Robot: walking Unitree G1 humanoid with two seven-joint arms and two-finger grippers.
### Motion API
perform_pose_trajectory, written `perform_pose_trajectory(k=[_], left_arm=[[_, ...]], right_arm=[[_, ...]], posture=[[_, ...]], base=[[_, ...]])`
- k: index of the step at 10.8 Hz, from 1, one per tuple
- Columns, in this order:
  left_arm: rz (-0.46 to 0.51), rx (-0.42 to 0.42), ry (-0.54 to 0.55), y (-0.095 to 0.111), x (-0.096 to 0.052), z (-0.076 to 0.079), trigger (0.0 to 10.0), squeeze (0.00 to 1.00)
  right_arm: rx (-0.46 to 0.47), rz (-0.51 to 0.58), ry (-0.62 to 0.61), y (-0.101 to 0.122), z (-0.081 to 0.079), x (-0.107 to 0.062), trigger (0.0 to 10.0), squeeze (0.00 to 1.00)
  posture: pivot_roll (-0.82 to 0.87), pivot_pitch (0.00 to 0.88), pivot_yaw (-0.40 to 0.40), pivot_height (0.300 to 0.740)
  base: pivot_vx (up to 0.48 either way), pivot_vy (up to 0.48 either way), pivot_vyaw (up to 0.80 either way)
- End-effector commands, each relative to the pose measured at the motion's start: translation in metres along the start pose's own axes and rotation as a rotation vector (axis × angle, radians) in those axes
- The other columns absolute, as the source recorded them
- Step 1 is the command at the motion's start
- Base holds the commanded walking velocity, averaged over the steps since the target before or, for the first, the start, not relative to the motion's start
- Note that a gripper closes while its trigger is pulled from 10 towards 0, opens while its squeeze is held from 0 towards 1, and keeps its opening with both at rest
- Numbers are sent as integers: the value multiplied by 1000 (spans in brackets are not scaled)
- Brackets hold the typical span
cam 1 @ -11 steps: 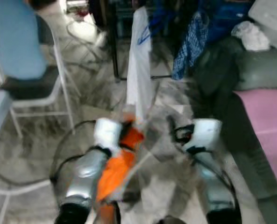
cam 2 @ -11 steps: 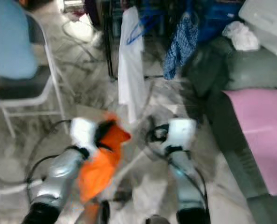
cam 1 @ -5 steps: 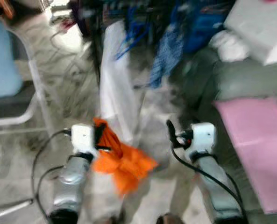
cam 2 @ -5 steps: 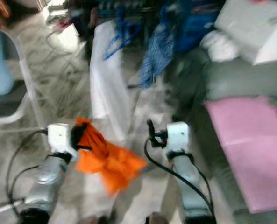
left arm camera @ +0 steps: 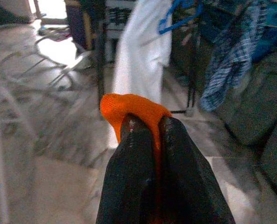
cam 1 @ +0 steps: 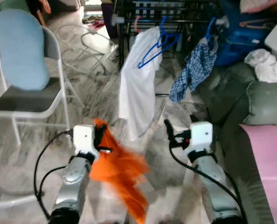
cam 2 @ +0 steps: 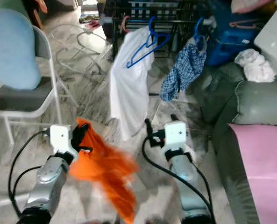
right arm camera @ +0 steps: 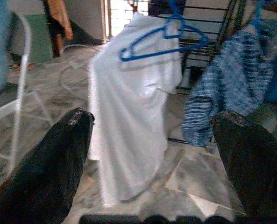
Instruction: Hang hanger
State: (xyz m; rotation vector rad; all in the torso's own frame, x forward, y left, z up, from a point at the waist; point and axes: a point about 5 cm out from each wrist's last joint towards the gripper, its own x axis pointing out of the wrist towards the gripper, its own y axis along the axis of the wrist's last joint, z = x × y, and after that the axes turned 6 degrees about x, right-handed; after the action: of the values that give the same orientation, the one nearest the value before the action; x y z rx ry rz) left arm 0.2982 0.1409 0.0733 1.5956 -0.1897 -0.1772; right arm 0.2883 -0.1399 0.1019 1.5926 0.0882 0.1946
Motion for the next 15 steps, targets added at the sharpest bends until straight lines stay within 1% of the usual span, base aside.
perform_pose_trajectory(k=[1,2,5,8,13,15], left_arm=[[23,5,-26,4,2,6,10000,0],[39,-2,-24,6,3,6,10000,0],[36,-9,-48,6,5,11,10000,0],[46,-7,-53,7,6,12,10000,0],[45,-13,-62,7,5,15,10000,0],[49,-14,-63,7,6,16,10000,0]], right_arm=[[1,-10,-23,-2,5,-3,10000,0],[4,-13,-23,-2,4,-2,10000,0],[4,-14,-39,-1,8,0,10000,0],[13,-13,-46,-1,7,1,10000,0],[12,-16,-44,-2,7,2,10000,0],[6,-14,-43,-1,7,2,10000,0]], posture=[[-20,137,0,740],[-21,139,1,740],[-25,143,3,740],[-24,142,5,740],[-21,144,3,740],[-22,145,2,740]], base=[[390,277,0],[398,270,0],[400,265,0],[401,262,0],[402,262,-730],[401,263,0]])
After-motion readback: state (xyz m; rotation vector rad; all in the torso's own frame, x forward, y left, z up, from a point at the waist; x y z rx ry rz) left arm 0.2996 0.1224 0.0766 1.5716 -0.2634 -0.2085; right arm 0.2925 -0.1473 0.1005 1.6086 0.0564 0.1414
